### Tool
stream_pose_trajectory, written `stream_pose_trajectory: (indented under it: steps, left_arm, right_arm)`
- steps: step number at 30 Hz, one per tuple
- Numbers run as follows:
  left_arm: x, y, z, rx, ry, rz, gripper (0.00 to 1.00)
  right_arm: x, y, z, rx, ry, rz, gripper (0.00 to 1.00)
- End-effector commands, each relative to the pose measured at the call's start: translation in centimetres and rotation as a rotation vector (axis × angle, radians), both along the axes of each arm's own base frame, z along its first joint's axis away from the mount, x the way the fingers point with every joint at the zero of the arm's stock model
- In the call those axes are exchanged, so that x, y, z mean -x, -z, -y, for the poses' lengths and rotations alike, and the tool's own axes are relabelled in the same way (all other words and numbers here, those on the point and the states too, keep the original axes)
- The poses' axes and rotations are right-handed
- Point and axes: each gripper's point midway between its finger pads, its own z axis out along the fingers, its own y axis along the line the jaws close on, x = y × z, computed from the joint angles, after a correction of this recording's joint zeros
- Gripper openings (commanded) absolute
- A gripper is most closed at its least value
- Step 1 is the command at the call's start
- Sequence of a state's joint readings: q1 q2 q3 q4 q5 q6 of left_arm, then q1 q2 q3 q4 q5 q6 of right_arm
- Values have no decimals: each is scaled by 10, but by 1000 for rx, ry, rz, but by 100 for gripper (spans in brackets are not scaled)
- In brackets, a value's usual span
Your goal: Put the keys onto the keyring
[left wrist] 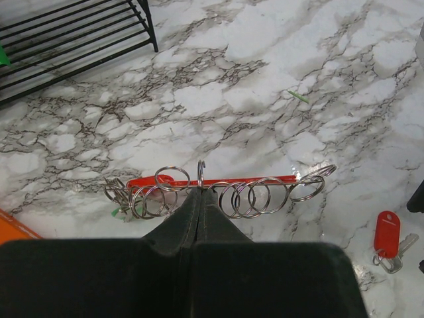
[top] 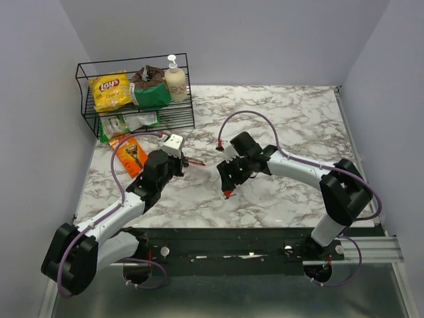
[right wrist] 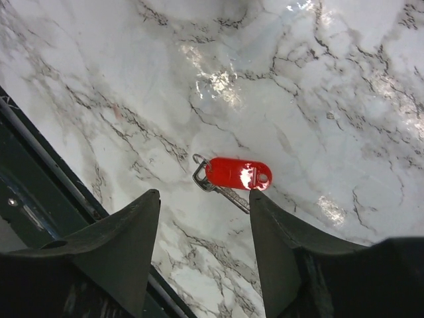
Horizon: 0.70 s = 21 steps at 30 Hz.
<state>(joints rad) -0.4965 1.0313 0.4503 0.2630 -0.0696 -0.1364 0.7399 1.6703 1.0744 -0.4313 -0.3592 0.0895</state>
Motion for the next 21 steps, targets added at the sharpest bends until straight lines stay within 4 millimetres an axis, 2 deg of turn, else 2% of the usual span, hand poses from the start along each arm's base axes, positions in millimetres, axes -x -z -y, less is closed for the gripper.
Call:
stream_pose_trajectory:
  steps: [1, 7, 13, 21]
  left_arm:
    - [-4, -9, 4, 29, 9, 8, 0]
    - [-3, -9, 2, 31, 0, 5, 0]
    - [-2, -9, 2, 34, 5, 3, 0]
    - [-2, -9, 3, 34, 11, -3, 0]
  right_arm:
    - [-4, 3, -16, 12, -92, 80, 66]
    - [2, 16, -32, 43, -170, 189, 67]
    - [-8, 34, -31, 95, -164, 231, 66]
    - [0, 52, -24, 135, -166, 172, 58]
